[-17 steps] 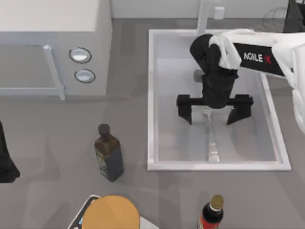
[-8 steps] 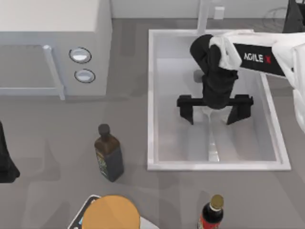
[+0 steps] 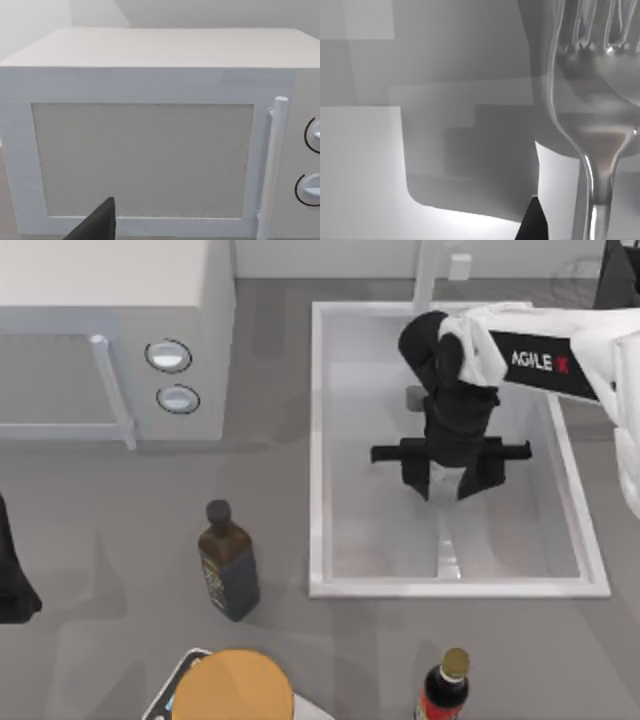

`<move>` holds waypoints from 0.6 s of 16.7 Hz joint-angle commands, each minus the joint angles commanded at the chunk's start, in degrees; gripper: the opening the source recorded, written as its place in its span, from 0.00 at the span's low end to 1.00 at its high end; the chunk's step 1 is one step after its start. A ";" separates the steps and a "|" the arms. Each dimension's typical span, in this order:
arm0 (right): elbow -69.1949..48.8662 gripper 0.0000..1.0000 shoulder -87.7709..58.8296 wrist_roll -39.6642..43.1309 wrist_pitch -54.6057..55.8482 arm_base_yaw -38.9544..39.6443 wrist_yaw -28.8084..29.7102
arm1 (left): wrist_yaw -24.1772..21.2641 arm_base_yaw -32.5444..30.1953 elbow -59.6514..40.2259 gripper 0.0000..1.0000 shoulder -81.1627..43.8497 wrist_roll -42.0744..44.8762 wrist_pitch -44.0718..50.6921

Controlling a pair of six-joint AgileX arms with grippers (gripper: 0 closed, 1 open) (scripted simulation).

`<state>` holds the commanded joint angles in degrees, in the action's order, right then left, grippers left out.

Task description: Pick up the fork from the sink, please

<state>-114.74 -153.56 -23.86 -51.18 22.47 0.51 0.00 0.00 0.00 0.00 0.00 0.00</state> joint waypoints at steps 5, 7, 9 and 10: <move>0.00 0.00 0.00 0.00 0.00 0.00 0.00 | 0.00 0.00 0.00 1.00 0.00 0.00 0.00; 0.00 0.00 0.00 0.00 0.00 0.00 0.00 | 0.00 0.00 0.00 1.00 0.00 0.00 0.00; 0.00 0.00 0.00 0.00 0.00 0.00 0.00 | 0.00 0.00 0.00 1.00 0.00 0.00 0.00; -0.52 0.00 2.59 0.64 -0.80 -0.22 0.95 | 0.00 0.00 0.00 1.00 0.00 0.00 0.00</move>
<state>-115.26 -150.97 -23.22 -51.97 22.25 1.46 0.00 0.00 0.00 0.00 0.00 0.00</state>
